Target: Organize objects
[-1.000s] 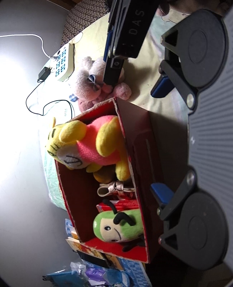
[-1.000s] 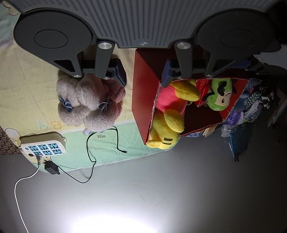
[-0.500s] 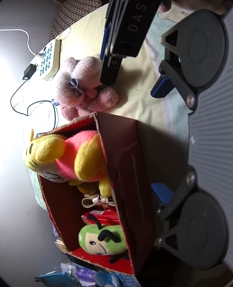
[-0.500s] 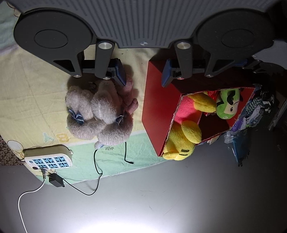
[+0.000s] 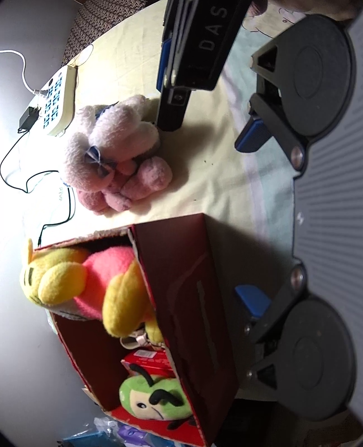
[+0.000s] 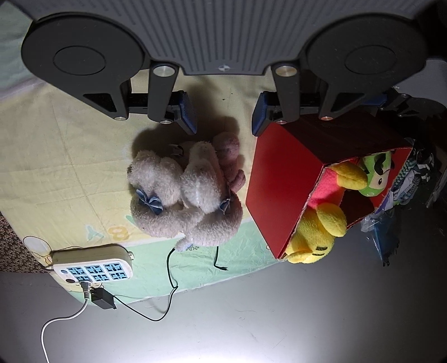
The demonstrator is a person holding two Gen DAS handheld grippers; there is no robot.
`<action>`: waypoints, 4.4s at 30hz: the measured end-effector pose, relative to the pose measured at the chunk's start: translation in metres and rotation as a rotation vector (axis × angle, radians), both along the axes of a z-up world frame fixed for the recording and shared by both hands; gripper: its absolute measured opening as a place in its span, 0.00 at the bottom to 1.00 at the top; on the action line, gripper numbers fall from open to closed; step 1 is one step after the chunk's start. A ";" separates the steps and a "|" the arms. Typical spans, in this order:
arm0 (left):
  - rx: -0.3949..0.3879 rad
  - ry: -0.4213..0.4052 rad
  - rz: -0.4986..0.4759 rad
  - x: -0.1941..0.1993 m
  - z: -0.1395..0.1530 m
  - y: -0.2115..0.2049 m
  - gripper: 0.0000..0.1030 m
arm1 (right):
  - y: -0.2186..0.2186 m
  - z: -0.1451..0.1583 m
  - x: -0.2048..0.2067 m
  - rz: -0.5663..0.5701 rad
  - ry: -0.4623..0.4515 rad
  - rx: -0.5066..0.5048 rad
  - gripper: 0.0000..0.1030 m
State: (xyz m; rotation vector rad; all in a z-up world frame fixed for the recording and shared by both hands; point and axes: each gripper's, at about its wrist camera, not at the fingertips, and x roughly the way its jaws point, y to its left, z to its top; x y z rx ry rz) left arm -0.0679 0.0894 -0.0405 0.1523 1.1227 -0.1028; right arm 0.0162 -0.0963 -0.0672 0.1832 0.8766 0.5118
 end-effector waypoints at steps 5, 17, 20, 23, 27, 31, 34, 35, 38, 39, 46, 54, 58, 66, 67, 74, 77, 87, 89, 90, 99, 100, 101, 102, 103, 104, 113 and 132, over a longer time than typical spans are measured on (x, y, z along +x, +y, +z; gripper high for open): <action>0.007 0.007 -0.012 0.002 -0.003 -0.012 0.98 | -0.011 -0.004 0.003 -0.014 0.010 -0.010 0.45; 0.019 0.029 -0.049 0.013 -0.012 -0.033 0.98 | -0.035 -0.016 0.010 -0.055 0.054 -0.017 0.46; 0.022 0.038 -0.060 0.014 -0.016 -0.038 0.99 | -0.038 -0.020 0.013 -0.065 0.068 -0.015 0.46; 0.024 0.044 -0.069 0.015 -0.020 -0.042 0.99 | -0.040 -0.023 0.015 -0.070 0.077 -0.016 0.46; 0.024 0.053 -0.071 0.018 -0.025 -0.046 0.99 | -0.042 -0.026 0.018 -0.069 0.088 -0.018 0.46; 0.023 0.061 -0.077 0.020 -0.028 -0.050 0.99 | -0.044 -0.027 0.022 -0.070 0.094 -0.018 0.46; 0.022 0.059 -0.084 0.021 -0.029 -0.054 0.99 | -0.047 -0.029 0.025 -0.072 0.102 -0.017 0.47; 0.022 0.059 -0.085 0.021 -0.030 -0.055 0.99 | -0.048 -0.031 0.025 -0.072 0.107 -0.016 0.48; 0.022 0.066 -0.082 0.023 -0.032 -0.058 0.99 | -0.051 -0.033 0.028 -0.072 0.117 -0.011 0.48; 0.020 0.068 -0.080 0.023 -0.033 -0.058 0.99 | -0.052 -0.034 0.029 -0.072 0.119 -0.011 0.48; -0.010 0.070 -0.088 0.024 -0.037 -0.064 0.99 | -0.062 -0.041 0.038 -0.086 0.147 0.006 0.48; -0.049 0.008 -0.182 0.024 -0.037 -0.077 0.99 | -0.074 -0.034 0.058 -0.144 0.124 0.043 0.49; -0.042 -0.044 -0.246 0.025 -0.035 -0.084 0.99 | -0.072 -0.020 0.070 -0.133 0.101 0.109 0.50; -0.043 -0.149 -0.236 0.040 -0.031 -0.078 0.98 | -0.047 0.005 0.096 -0.030 0.060 0.166 0.50; -0.065 -0.166 -0.232 0.043 -0.027 -0.075 0.98 | -0.044 0.007 0.099 -0.017 0.056 0.161 0.50; -0.135 -0.249 -0.259 0.053 -0.015 -0.078 0.98 | -0.019 0.016 0.114 0.082 0.046 0.107 0.51; -0.148 -0.251 -0.246 0.061 -0.018 -0.077 0.98 | -0.009 0.013 0.121 0.116 0.061 0.076 0.51; -0.302 -0.245 -0.234 0.093 -0.023 -0.051 0.84 | 0.007 -0.004 0.146 0.125 0.135 0.108 0.51; -0.322 -0.230 -0.237 0.097 -0.027 -0.049 0.84 | 0.008 -0.008 0.150 0.134 0.160 0.121 0.54; -0.331 -0.222 -0.244 0.099 -0.030 -0.048 0.83 | 0.009 -0.010 0.152 0.136 0.171 0.125 0.55; -0.331 -0.192 -0.272 0.112 -0.042 -0.048 0.79 | 0.010 -0.017 0.151 0.154 0.189 0.165 0.49; -0.333 -0.191 -0.274 0.112 -0.042 -0.048 0.78 | 0.008 -0.017 0.150 0.148 0.189 0.172 0.48; -0.338 -0.189 -0.276 0.112 -0.041 -0.048 0.77 | 0.006 -0.017 0.148 0.141 0.192 0.179 0.47; -0.342 -0.188 -0.278 0.111 -0.041 -0.047 0.76 | 0.004 -0.017 0.147 0.136 0.195 0.188 0.46; -0.346 -0.186 -0.280 0.111 -0.040 -0.047 0.75 | 0.002 -0.017 0.145 0.135 0.194 0.192 0.45; -0.348 -0.185 -0.282 0.110 -0.040 -0.046 0.75 | 0.001 -0.016 0.143 0.135 0.192 0.195 0.45; -0.372 -0.170 -0.309 0.091 -0.031 -0.039 0.73 | -0.012 -0.011 0.113 0.140 0.196 0.209 0.45; -0.334 -0.103 -0.321 0.022 -0.030 -0.035 0.70 | -0.031 -0.029 0.049 0.146 0.278 0.213 0.46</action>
